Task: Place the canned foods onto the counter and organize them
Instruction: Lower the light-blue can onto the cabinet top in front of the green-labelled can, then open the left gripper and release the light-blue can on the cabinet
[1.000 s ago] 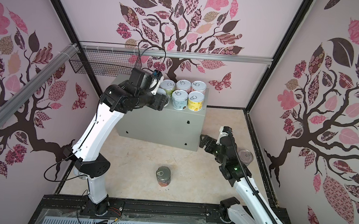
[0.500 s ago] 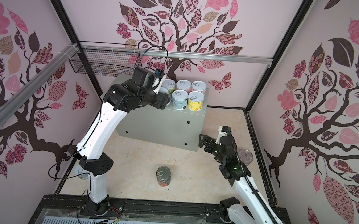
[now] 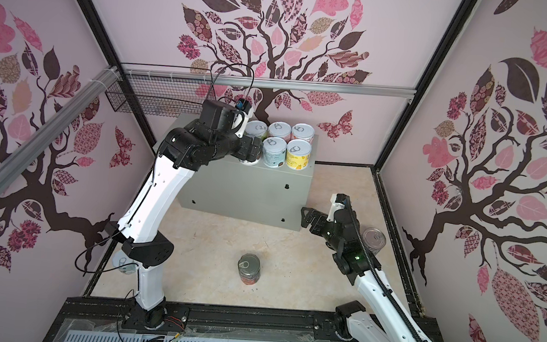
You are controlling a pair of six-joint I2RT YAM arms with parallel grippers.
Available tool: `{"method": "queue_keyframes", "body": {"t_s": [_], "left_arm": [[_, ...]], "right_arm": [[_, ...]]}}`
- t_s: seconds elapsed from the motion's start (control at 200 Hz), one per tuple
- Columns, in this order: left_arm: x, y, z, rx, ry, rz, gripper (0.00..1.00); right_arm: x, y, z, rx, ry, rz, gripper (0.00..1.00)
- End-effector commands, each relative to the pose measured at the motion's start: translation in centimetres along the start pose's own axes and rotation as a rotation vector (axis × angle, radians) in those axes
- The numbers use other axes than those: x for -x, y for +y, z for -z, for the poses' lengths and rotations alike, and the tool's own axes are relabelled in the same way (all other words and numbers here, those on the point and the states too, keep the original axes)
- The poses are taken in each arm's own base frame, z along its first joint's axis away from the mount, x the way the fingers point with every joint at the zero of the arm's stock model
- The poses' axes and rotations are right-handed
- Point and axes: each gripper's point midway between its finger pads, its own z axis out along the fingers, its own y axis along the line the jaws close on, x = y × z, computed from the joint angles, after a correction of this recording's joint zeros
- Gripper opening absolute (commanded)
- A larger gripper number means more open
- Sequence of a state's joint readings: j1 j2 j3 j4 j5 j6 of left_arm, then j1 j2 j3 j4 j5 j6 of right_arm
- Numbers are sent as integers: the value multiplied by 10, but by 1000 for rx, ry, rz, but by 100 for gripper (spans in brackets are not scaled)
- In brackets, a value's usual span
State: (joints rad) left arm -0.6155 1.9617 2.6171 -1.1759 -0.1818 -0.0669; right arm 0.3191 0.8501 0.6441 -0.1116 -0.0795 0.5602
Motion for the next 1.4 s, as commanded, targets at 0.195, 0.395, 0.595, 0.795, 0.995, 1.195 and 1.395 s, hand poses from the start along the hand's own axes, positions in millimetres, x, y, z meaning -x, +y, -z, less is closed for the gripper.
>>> {"method": "queue_keyframes", "body": {"t_s": [0.195, 0.395, 0.595, 0.795, 0.995, 1.195, 1.395], "left_arm": [[40, 13, 45, 27, -163, 16, 94], [53, 21, 95, 18, -250, 42, 93], [38, 22, 122, -11, -255, 68, 84], [-1, 24, 118, -11, -201, 92, 68], [-29, 27, 94, 25, -138, 94, 57], [-43, 22, 69, 21, -87, 90, 47], [-48, 25, 55, 54, -63, 75, 44]], "right_arm": [[5, 5, 0, 15, -7, 4, 100], [9, 6, 8, 11, -17, 5, 100], [21, 13, 25, 5, -45, 33, 100], [35, 20, 43, 10, -82, 29, 100], [33, 21, 48, 19, -82, 16, 100], [31, 20, 46, 21, -75, 21, 100], [27, 19, 42, 21, -67, 24, 100]]}}
